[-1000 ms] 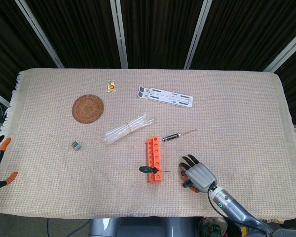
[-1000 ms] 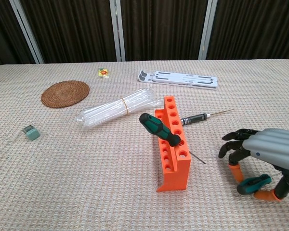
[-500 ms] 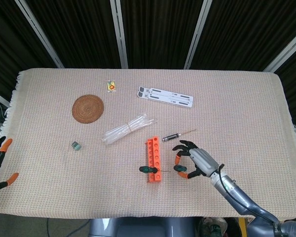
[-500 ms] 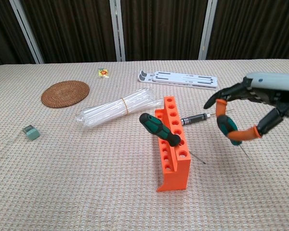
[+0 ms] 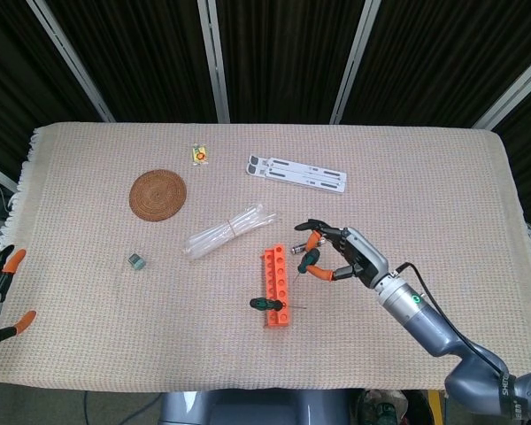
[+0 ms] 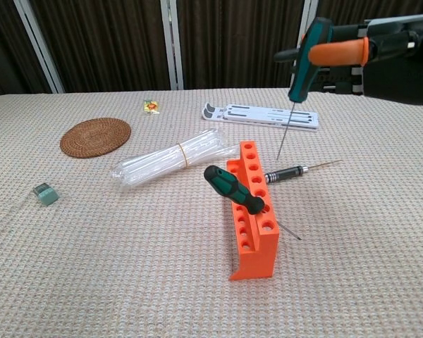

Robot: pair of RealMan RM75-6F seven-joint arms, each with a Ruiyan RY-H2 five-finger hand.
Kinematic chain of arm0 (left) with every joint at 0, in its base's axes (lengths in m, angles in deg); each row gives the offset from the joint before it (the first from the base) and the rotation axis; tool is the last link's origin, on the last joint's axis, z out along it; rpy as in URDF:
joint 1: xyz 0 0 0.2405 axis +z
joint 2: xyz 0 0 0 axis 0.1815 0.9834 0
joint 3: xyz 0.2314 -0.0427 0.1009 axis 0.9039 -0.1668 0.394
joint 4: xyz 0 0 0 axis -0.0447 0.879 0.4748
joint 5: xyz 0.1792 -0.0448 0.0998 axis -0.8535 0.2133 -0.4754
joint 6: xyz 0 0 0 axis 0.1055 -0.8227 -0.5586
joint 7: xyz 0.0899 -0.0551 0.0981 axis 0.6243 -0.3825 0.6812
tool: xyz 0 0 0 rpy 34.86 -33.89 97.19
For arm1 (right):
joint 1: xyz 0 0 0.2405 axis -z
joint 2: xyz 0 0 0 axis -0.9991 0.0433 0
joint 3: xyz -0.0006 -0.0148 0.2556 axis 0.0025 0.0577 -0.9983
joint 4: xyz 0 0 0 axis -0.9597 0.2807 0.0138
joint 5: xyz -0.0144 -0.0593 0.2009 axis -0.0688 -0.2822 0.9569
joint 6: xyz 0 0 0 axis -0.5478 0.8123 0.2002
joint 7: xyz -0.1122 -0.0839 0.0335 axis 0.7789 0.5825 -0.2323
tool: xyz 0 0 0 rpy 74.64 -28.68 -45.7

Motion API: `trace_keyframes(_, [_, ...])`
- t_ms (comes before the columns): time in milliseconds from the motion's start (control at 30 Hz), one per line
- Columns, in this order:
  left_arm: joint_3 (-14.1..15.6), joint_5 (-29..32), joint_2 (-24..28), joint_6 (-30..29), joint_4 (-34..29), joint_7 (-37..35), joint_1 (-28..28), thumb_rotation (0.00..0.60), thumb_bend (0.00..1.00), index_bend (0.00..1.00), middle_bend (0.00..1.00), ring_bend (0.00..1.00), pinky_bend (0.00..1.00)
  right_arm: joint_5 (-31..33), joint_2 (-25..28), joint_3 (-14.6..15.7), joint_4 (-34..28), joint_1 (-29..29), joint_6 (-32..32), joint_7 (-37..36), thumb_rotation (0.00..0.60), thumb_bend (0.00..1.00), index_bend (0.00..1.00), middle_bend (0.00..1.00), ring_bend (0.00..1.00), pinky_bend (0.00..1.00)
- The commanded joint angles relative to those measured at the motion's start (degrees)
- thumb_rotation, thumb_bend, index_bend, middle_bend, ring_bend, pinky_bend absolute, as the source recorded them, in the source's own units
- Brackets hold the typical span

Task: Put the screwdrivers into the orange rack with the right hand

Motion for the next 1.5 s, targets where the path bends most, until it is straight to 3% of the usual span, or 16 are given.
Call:
trace_keyframes(33, [0.04, 0.04, 0.09, 0.05, -0.11, 0.14, 0.03, 0.6, 0.2, 0.0, 0.0, 0.0, 0.0, -1.07, -0.09, -0.83, 0.62, -0.99, -0.13, -3.1, 0.6, 0.35, 0.63, 0.21, 0.0, 0.0])
trace_keyframes(267, [0.11, 0.17, 0.12, 0.17, -0.11, 0.16, 0.09, 0.6, 0.2, 0.0, 0.0, 0.0, 0.0, -1.22, -2.3, 0.08, 2.59, -2.11, -0.01, -3.56, 0.6, 0.35, 0.63, 0.21, 0.0, 0.0])
trace_keyframes(633, [0.13, 0.38, 0.06, 0.22, 0.33, -0.25, 0.21, 0.6, 0.2, 0.0, 0.0, 0.0, 0.0, 1.27, -6.44, 1.49, 4.92, -3.13, -0.18, 1.75, 0.6, 0.35, 0.63, 0.22, 0.0, 0.0])
trace_keyframes(1500, [0.14, 0.65, -0.25, 0.08, 1.43, -1.18, 0.53, 0.6, 0.2, 0.0, 0.0, 0.0, 0.0, 6.06, -9.79, 0.83, 6.71, -3.89, -1.88, 7.98, 0.6, 0.35, 0.63, 0.22, 0.0, 0.0])
